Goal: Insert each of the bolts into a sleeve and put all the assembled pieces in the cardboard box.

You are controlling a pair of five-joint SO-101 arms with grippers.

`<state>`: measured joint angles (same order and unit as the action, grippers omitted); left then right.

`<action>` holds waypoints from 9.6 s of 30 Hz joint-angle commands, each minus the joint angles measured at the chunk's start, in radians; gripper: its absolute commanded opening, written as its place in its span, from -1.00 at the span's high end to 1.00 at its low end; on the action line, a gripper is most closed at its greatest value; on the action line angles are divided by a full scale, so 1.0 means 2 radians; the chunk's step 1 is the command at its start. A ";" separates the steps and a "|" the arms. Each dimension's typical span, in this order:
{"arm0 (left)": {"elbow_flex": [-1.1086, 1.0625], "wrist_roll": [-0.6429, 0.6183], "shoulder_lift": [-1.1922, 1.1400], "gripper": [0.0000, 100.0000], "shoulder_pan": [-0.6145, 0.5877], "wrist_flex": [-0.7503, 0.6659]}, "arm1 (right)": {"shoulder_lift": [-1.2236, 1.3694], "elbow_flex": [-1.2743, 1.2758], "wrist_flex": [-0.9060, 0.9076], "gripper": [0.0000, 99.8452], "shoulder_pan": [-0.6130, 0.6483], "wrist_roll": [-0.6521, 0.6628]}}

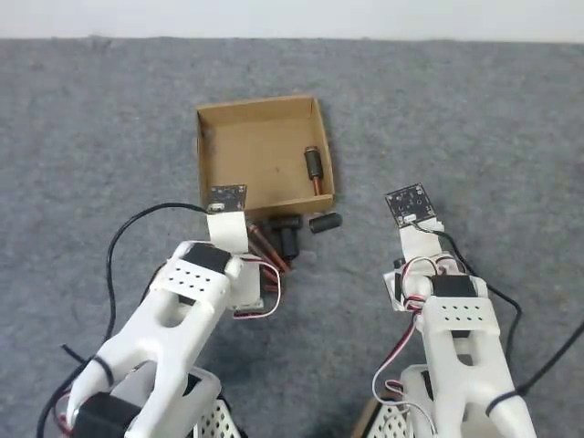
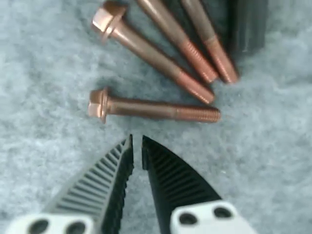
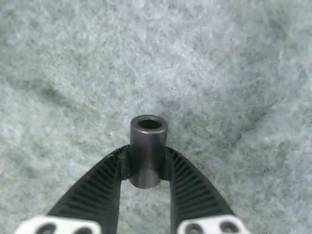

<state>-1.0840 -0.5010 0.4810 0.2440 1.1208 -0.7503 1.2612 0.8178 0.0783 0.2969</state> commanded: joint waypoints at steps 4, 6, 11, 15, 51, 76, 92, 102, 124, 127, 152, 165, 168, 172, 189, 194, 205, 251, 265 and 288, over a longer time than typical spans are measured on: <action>-0.008 0.008 -0.004 0.94 0.005 -0.028 | -0.018 -0.003 -0.004 0.99 -0.003 0.012; -0.011 0.008 -0.004 0.94 0.005 -0.031 | -0.018 -0.003 -0.003 0.99 -0.003 0.012; -0.011 0.008 -0.005 0.94 -0.021 -0.032 | -0.018 -0.003 -0.003 0.99 -0.003 0.012; -0.013 0.008 -0.005 0.94 -0.058 -0.057 | -0.018 -0.003 -0.003 0.99 -0.003 0.012; -0.022 0.008 -0.005 0.98 -0.020 -0.062 | -0.018 -0.003 -0.003 0.99 -0.003 0.012; -0.008 0.006 -0.005 0.98 -0.021 -0.064 | -0.018 -0.003 -0.004 0.99 -0.003 0.010; 0.095 0.006 -0.140 0.98 -0.024 -0.004 | -0.018 -0.003 -0.005 0.99 -0.004 0.010; 0.089 0.006 -0.155 0.98 -0.101 -0.104 | -0.018 -0.003 -0.004 0.99 -0.003 0.012; 0.105 -0.064 -0.031 0.98 -0.108 -0.035 | -0.018 -0.003 -0.007 0.99 -0.002 0.012; 0.089 -0.064 -0.013 0.97 -0.088 -0.038 | -0.018 -0.003 -0.007 0.99 -0.002 0.012; 0.159 -0.064 -0.221 0.71 -0.125 -0.099 | -0.019 -0.003 -0.004 0.99 -0.003 0.011; 0.165 -0.062 -0.232 0.98 -0.120 -0.099 | -0.021 -0.003 -0.003 0.99 -0.003 0.013; 0.168 -0.055 -0.231 0.98 -0.125 -0.099 | -0.020 -0.003 -0.003 0.99 -0.003 0.013; 0.167 0.013 -0.224 0.98 -0.126 -0.099 | -0.020 -0.003 -0.003 0.99 -0.003 0.011; 0.110 0.060 -0.137 0.98 -0.171 -0.148 | -0.021 -0.005 -0.123 0.99 0.032 0.009; 0.108 0.061 -0.137 0.98 -0.172 -0.150 | -0.018 -0.005 -0.201 0.99 0.072 0.011; 0.108 0.061 -0.137 0.98 -0.204 -0.152 | -0.017 -0.004 -0.374 0.99 0.115 0.011; 0.110 0.061 -0.140 0.98 -0.203 -0.153 | 0.491 -0.023 -1.028 0.99 0.227 -0.185; 0.109 0.061 -0.139 0.98 -0.203 -0.153 | 0.491 0.119 -1.176 0.99 0.227 -0.185; 0.112 0.061 -0.136 0.98 -0.203 -0.173 | 0.497 0.188 -1.258 0.99 0.239 -0.185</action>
<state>-0.8784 -0.3936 0.1358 -0.1550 0.8232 0.2486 1.6141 -1.6709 0.5524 -0.0882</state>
